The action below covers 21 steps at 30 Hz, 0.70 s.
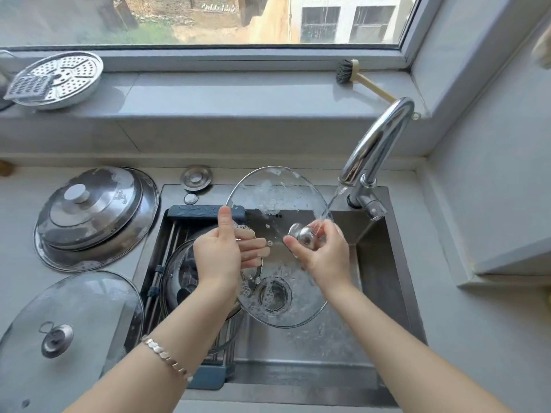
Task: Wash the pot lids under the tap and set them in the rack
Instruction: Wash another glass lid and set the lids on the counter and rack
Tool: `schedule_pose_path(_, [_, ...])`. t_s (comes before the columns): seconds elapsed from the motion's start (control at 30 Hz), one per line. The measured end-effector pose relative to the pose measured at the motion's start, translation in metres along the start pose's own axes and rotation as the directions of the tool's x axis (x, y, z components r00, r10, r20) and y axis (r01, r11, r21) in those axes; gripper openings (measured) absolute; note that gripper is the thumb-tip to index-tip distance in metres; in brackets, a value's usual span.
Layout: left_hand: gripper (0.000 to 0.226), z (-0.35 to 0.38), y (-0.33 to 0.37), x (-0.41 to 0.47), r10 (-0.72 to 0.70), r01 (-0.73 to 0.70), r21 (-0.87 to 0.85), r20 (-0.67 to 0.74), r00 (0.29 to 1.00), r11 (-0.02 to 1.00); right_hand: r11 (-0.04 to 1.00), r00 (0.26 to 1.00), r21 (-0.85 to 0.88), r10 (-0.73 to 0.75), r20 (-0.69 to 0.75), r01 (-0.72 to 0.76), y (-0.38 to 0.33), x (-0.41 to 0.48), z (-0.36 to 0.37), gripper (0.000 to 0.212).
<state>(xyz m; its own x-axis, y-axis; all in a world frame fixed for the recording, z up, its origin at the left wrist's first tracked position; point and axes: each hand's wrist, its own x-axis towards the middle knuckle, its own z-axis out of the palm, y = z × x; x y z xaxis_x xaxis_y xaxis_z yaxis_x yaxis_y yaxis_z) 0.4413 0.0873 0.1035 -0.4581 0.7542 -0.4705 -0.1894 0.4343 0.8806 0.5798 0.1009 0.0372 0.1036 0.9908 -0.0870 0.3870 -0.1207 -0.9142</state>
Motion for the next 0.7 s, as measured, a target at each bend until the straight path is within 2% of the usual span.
schedule_pose_path(0.07, [0.057, 0.001, 0.001, -0.003, 0.037, -0.037, 0.014, 0.018, 0.999, 0.999, 0.979, 0.997, -0.192, -0.058, 0.044, 0.066, -0.005, 0.002, -0.002, 0.032])
schedule_pose_path(0.13, [0.057, 0.003, 0.002, -0.005, 0.062, -0.063, 0.021, 0.045, 0.997, 0.998, 0.953, 0.998, -0.297, -0.055, 0.02, 0.058, -0.007, 0.004, -0.002, 0.027])
schedule_pose_path(0.2, [0.056, 0.005, 0.001, -0.005, 0.062, -0.063, 0.015, 0.051, 0.997, 0.998, 0.964, 0.997, -0.256, 0.06, -0.049, -0.071, -0.008, 0.005, 0.001, 0.033])
schedule_pose_path(0.27, [0.056, 0.005, -0.001, -0.005, 0.046, -0.046, 0.009, 0.041, 0.998, 0.999, 0.95, 0.962, -0.16, 0.257, -0.089, -0.269, -0.009, 0.008, 0.002, 0.048])
schedule_pose_path(0.3, [0.055, 0.006, -0.002, -0.005, 0.032, -0.032, -0.002, 0.033, 0.999, 0.999, 0.932, 0.949, -0.182, 0.302, -0.091, -0.314, -0.01, 0.009, 0.002, 0.051])
schedule_pose_path(0.33, [0.055, 0.005, -0.002, -0.006, 0.016, -0.016, -0.015, 0.024, 1.0, 1.0, 0.92, 0.954, -0.255, 0.283, -0.094, -0.298, -0.011, 0.007, 0.001, 0.05])
schedule_pose_path(0.37, [0.055, 0.005, -0.003, -0.006, -0.002, 0.003, -0.031, 0.016, 1.0, 1.0, 0.909, 0.977, -0.358, 0.189, -0.1, -0.213, -0.014, 0.002, 0.001, 0.046])
schedule_pose_path(0.4, [0.055, 0.004, -0.004, -0.005, -0.022, 0.023, -0.047, 0.009, 1.0, 0.999, 0.888, 0.993, -0.454, 0.027, -0.116, -0.077, -0.013, -0.002, 0.001, 0.043])
schedule_pose_path(0.47, [0.055, 0.0, -0.004, -0.002, -0.059, 0.059, -0.08, 0.002, 0.998, 0.995, 0.822, 0.955, -0.54, -0.278, -0.102, 0.181, -0.008, -0.008, 0.0, 0.048])
schedule_pose_path(0.5, [0.055, -0.001, -0.003, 0.0, -0.074, 0.074, -0.095, 0.006, 0.997, 0.993, 0.806, 0.937, -0.531, -0.345, -0.06, 0.263, -0.002, -0.007, -0.001, 0.053])
schedule_pose_path(0.53, [0.055, -0.003, -0.003, 0.001, -0.088, 0.089, -0.102, 0.014, 0.996, 0.991, 0.832, 0.932, -0.451, -0.362, 0.0, 0.323, 0.002, -0.003, -0.004, 0.059])
schedule_pose_path(0.6, [0.054, -0.006, -0.004, 0.002, -0.12, 0.123, -0.102, 0.032, 0.992, 0.987, 0.908, 0.934, -0.222, -0.332, 0.134, 0.355, 0.012, 0.011, -0.011, 0.078])
schedule_pose_path(0.67, [0.053, -0.008, -0.005, 0.001, -0.152, 0.157, -0.105, 0.05, 0.987, 0.982, 0.97, 0.967, -0.104, -0.202, 0.153, 0.219, 0.024, 0.029, -0.021, 0.095])
schedule_pose_path(0.7, [0.053, -0.009, -0.006, 0.001, -0.164, 0.169, -0.108, 0.055, 0.985, 0.98, 0.985, 0.984, -0.105, -0.12, 0.131, 0.134, 0.028, 0.039, -0.025, 0.094])
